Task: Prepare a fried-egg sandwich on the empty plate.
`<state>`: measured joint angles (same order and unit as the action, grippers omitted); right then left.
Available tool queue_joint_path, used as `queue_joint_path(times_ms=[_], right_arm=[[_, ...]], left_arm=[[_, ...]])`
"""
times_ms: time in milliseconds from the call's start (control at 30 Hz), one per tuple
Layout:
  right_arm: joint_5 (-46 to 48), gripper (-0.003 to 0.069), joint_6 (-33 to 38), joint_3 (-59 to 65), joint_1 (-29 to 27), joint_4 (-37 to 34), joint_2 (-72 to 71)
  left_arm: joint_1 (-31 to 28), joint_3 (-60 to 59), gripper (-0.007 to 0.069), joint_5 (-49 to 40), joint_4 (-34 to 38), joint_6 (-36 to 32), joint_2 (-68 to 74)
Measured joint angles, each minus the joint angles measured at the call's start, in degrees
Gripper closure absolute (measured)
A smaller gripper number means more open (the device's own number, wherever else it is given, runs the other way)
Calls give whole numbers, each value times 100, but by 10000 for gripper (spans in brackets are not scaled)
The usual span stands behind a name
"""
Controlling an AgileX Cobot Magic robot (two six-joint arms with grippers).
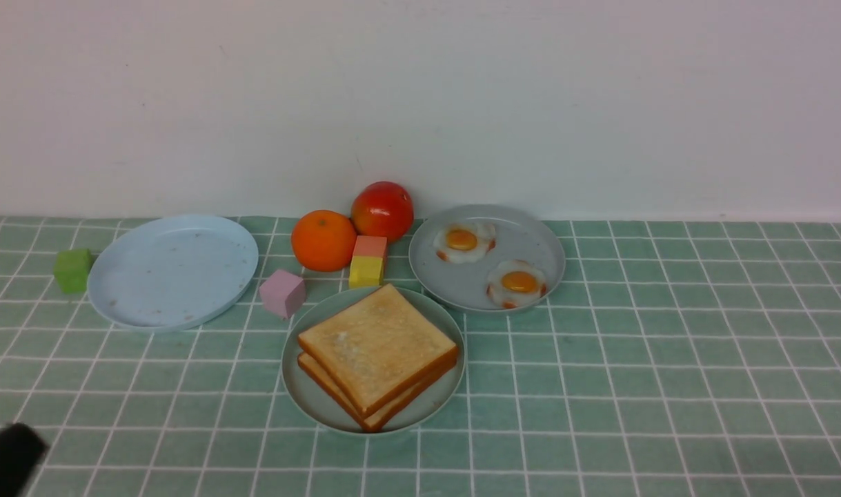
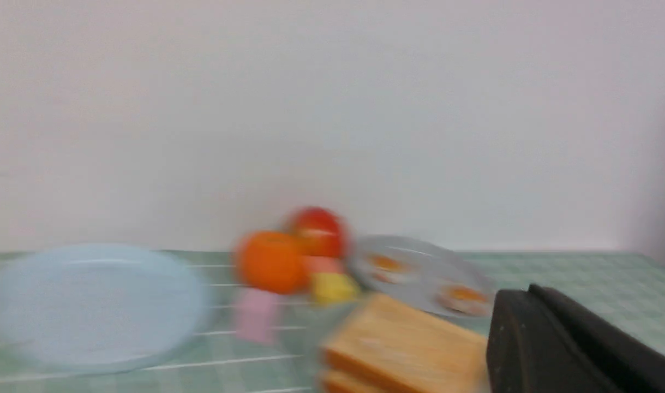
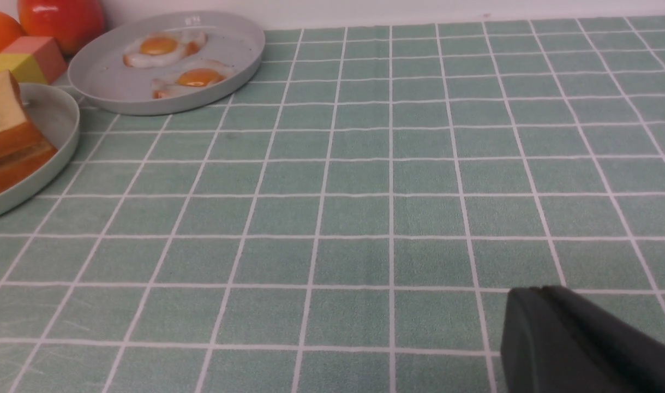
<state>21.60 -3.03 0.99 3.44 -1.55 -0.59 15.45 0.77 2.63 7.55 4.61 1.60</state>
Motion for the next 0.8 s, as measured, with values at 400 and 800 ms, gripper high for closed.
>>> queue_joint_path(times_ms=[400, 800], right_arm=[[0, 645, 0, 0, 0, 0, -3], [0, 641, 0, 0, 0, 0, -3]], left_arm=[[-1526, -257, 638, -2372, -511, 907, -224], [-1526, -257, 638, -2377, -533, 925, -224]])
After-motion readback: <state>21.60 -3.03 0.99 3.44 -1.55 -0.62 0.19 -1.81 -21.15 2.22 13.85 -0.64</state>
